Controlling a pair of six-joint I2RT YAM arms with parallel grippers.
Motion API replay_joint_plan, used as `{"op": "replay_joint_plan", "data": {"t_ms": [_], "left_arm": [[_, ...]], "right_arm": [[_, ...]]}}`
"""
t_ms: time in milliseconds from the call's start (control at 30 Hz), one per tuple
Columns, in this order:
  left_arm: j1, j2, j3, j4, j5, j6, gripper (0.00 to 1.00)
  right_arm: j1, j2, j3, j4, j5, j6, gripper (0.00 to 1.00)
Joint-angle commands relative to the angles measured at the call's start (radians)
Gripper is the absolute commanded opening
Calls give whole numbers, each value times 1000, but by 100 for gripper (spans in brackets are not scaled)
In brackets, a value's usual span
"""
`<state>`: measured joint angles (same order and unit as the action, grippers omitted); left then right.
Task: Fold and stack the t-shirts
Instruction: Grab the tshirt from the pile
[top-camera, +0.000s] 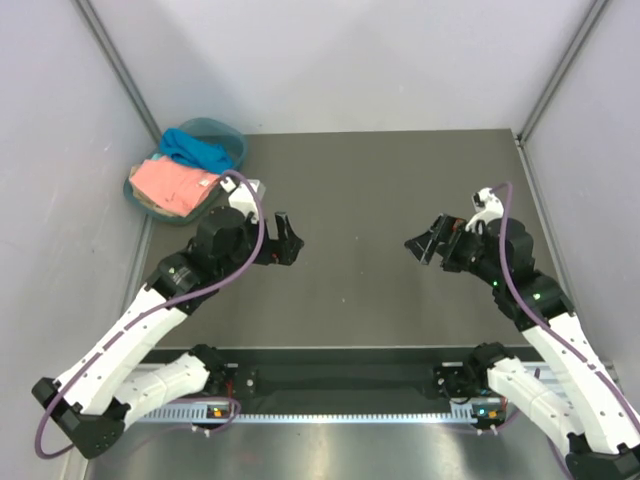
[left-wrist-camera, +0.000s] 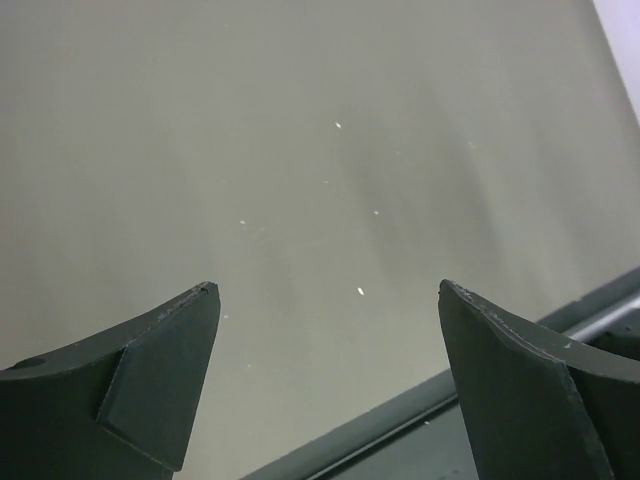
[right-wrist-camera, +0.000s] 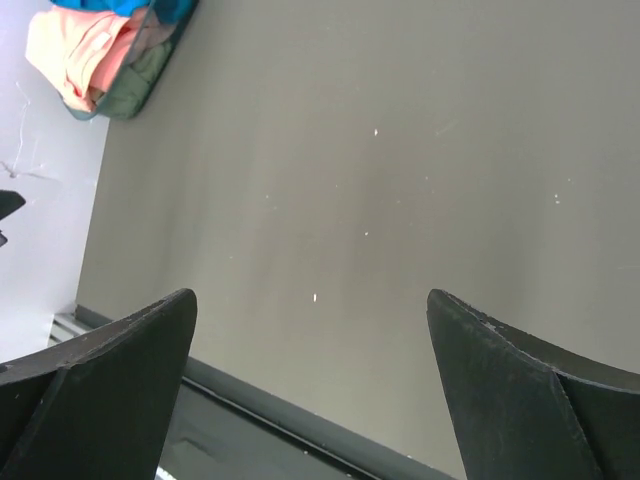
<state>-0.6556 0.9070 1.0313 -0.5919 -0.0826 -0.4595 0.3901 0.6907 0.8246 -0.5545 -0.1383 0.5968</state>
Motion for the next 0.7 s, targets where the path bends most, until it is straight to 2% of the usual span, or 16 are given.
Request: {"op": "replay_joint_plan", "data": {"t_ms": [0, 167, 267, 367, 400, 467, 500, 533, 567, 600, 667], "left_arm": [[1, -29, 19, 1, -66, 33, 95], [2, -17, 41, 17, -267, 38, 94], [1, 30, 27, 95, -350, 71, 93], [19, 151, 45, 178, -451, 108, 93], [61, 240, 68, 178, -447, 105, 92], [140, 332, 172, 129, -369, 38, 84], [234, 415, 208, 116, -242, 16, 79], [278, 455, 272, 98, -205, -20, 71], [312, 490, 303, 90, -195, -30, 67], [371, 556, 332, 81, -236, -39, 65], [421, 608, 394, 92, -308, -47, 65]], "right_arm": [[1, 3, 42, -13, 23, 14, 100], [0, 38, 71, -56, 43, 8, 100], [1, 21, 85, -61, 43, -9, 100], [0, -14, 102, -51, 45, -25, 100], [1, -23, 105, -48, 46, -26, 100], [1, -46, 96, -32, 46, -25, 100], [1, -54, 88, -27, 45, -20, 99], [1, -66, 82, -16, 43, -17, 100], [3, -69, 62, -9, 39, -8, 100], [1, -72, 50, 1, 31, -5, 100], [1, -80, 10, 36, -13, 9, 100]]}}
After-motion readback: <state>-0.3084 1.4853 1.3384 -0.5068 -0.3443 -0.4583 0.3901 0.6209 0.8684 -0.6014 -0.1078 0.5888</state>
